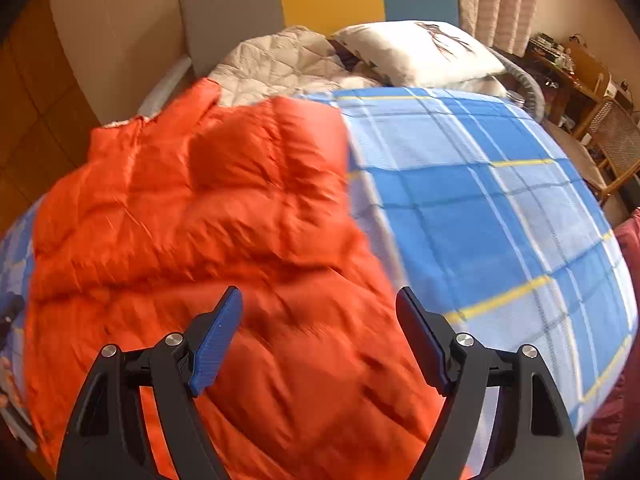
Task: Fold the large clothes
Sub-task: 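Grasp the jacket hem with the right gripper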
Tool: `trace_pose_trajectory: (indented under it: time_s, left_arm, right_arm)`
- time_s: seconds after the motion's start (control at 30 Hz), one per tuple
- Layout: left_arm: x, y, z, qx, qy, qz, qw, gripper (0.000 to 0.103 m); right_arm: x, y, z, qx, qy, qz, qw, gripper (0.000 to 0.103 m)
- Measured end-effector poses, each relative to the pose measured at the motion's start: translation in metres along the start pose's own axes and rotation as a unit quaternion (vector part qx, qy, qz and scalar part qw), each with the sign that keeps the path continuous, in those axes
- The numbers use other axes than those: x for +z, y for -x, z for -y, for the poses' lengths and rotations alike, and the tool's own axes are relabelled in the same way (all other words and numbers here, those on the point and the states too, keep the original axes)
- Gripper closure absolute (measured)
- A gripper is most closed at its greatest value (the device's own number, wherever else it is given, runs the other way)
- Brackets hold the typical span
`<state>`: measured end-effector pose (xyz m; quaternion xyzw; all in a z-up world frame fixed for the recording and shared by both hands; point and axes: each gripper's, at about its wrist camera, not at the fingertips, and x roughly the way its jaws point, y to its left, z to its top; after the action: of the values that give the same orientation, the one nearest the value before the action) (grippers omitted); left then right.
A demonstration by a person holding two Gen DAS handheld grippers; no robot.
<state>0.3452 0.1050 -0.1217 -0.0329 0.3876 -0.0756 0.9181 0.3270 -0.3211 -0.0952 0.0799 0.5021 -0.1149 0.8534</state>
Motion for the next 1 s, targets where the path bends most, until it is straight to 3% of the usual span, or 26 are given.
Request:
trace_pose_trajectory:
  time_s: [0.2,0.53,0.77,0.87,1.0]
  left_arm:
    - [-0.054,0.041,-0.015,-0.009,0.016,-0.012,0.9998,0.015]
    - [-0.122,0.095,-0.036,-0.004,0.038,-0.026,0.9989,0.015]
    - [-0.154,0.112,-0.027,-0.01,0.012,-0.043,0.999,0.016]
    - [-0.164,0.113,-0.023,-0.016,0.007,-0.054,0.9984,0.017]
    - [-0.175,0.11,-0.026,-0.035,0.02,-0.078,0.9961,0.029]
  right_arm:
    - [-0.048,0.015,0.038,0.006,-0.018,-0.02,1.0,0.025]
    - [-0.128,0.043,0.053,0.07,-0.03,-0.039,0.996,0.025]
    - [-0.161,0.064,0.058,0.117,-0.038,-0.034,0.992,0.06]
    - [-0.165,0.066,0.055,0.124,-0.026,-0.037,0.991,0.066]
    - [-0.169,0.068,0.051,0.133,-0.015,-0.04,0.99,0.073]
